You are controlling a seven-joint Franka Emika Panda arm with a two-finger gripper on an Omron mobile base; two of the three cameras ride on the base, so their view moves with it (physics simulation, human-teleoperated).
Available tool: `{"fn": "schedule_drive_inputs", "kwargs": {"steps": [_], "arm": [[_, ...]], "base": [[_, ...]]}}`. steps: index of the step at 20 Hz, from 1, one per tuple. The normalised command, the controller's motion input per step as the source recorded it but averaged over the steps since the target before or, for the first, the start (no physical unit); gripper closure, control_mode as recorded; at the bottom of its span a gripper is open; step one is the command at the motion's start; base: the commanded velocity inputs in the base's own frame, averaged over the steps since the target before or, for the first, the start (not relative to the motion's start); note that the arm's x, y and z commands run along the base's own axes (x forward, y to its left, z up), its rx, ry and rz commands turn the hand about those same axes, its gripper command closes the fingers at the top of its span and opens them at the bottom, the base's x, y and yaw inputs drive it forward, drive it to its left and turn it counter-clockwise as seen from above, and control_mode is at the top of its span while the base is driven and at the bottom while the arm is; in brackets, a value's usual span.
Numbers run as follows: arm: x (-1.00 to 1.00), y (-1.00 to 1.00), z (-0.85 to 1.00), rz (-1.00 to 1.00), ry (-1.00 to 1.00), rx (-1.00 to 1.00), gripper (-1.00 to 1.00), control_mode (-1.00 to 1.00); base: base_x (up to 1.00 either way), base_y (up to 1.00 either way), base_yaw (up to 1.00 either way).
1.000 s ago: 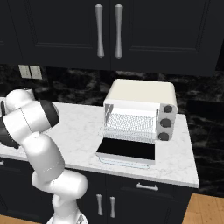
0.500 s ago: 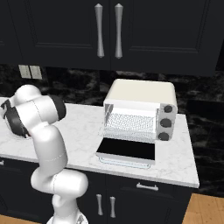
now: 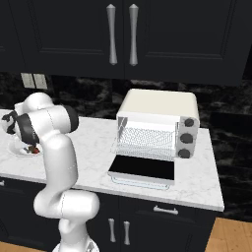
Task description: Pick up the kebab skewer and baguette bread, and place them inside the toaster oven. Close the toaster oven door and start by setting the timer.
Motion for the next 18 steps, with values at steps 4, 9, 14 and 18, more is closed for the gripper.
{"fn": "schedule_drive_inputs", "kwargs": {"steps": [4,9,14,18], "arm": [[-0.19,0.0,-0.03,-0.01,0.02,-0.03,-1.0,-1.0],[-0.49,-0.01,0.0,-0.04,0.01,0.0,-1.0,-1.0],[-0.16,-0.09,0.0,-0.04,0.0,0.0,-1.0,-1.0],[0.12,-0.1,-0.06,-0.01,0.0,0.0,-1.0,-1.0]], "base": [[0.0,0.0,0.0],[0.0,0.0,0.0],[0.0,0.0,0.0],[0.0,0.0,0.0]]}}
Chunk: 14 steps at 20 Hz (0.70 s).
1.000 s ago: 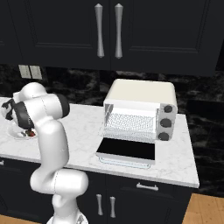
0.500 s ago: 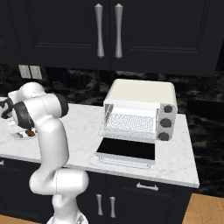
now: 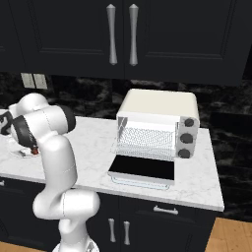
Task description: Pick up the kebab skewer and baguette bread, and place them inside the toaster oven. Close the toaster oven door and start by setting the timer.
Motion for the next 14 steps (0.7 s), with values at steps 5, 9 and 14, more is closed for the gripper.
{"fn": "schedule_drive_inputs", "kwargs": {"steps": [5,9,14], "arm": [[0.01,-0.02,-0.1,-0.01,0.0,0.0,-1.0,-1.0],[0.0,0.0,-0.09,0.0,0.0,0.0,1.0,-1.0],[0.02,0.0,-0.06,0.0,0.0,0.0,1.0,-1.0]], "base": [[0.0,0.0,0.0],[0.0,0.0,0.0],[0.0,0.0,0.0]]}}
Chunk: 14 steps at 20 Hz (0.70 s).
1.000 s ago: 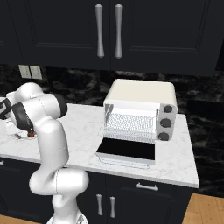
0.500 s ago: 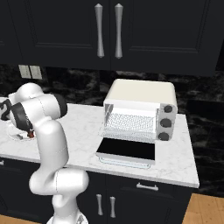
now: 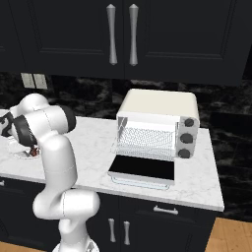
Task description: Pick up the kebab skewer and baguette bread, and place them inside the toaster oven. Close the toaster oven door and start by setting the timer.
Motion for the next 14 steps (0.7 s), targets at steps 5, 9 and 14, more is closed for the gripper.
{"fn": "schedule_drive_inputs", "kwargs": {"steps": [5,9,14], "arm": [[-0.02,-0.09,0.17,0.0,0.0,0.0,1.0,-1.0],[-0.68,-0.54,0.9,0.0,-0.08,0.02,1.0,-1.0],[-1.0,-0.87,0.71,0.0,-0.1,0.05,1.0,-1.0]], "base": [[0.0,0.0,0.0],[0.0,0.0,0.0],[0.0,0.0,0.0]]}}
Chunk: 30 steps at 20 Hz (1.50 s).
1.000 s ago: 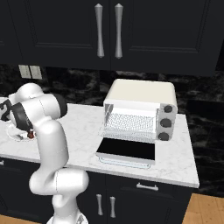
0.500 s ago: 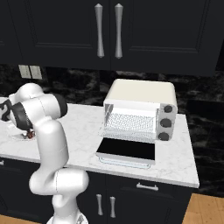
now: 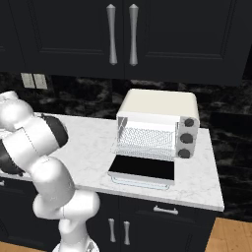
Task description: Pick up the kebab skewer and baguette bread, and place them inside the toaster oven. Close the toaster oven door and start by setting the timer.
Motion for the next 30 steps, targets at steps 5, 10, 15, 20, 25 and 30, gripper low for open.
{"fn": "schedule_drive_inputs", "kwargs": {"steps": [5,10,15,20,25,30], "arm": [[-0.96,-1.0,0.42,-0.01,-0.12,0.13,1.0,-1.0],[-0.28,-1.0,0.6,-0.11,-0.05,0.14,1.0,-1.0],[-0.28,-1.0,0.66,-0.1,-0.04,0.1,1.0,-1.0],[-0.05,-1.0,0.37,-0.14,-0.04,0.03,1.0,-1.0],[-0.04,-1.0,0.15,-0.18,-0.08,0.0,1.0,-1.0],[-0.12,-0.96,0.31,-0.09,-0.1,0.0,1.0,-1.0]], "base": [[0.0,0.0,0.0],[0.0,0.0,0.0],[0.0,0.0,0.0],[0.0,0.0,0.0],[0.0,0.0,0.0],[0.0,0.0,0.0]]}}
